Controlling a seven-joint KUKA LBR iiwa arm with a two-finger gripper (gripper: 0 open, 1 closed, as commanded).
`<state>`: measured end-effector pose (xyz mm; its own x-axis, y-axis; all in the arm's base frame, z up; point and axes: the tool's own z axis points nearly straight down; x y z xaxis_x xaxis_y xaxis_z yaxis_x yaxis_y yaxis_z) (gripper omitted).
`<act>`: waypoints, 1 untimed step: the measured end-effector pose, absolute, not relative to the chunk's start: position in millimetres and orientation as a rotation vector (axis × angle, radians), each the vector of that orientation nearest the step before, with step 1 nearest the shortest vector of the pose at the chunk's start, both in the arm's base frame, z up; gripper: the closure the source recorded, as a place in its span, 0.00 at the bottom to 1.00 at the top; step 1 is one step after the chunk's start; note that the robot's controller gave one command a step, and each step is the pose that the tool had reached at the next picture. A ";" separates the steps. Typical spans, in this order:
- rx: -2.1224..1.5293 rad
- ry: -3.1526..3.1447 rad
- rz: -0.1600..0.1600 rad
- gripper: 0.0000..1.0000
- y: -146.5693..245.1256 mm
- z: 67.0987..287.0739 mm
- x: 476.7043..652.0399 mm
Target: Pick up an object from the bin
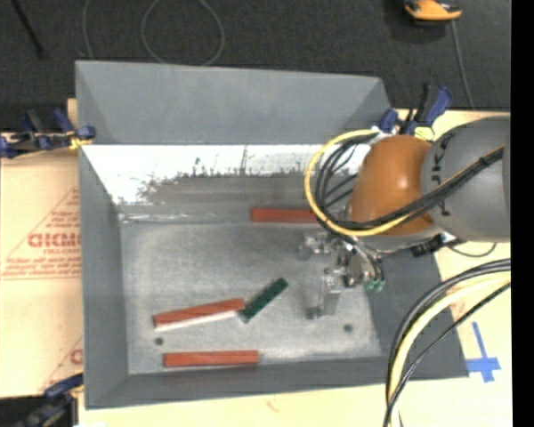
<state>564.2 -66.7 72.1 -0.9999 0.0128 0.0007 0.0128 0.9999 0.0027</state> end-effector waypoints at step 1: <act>-0.219 -3.134 -0.005 0.00 -6.9 72.5 527.4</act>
Offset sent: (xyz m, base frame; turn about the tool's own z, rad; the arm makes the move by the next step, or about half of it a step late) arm -0.0365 0.0570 0.0004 0.1305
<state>527.4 -6.9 72.5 -0.9903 0.1388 0.0006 0.1388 0.9903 0.0029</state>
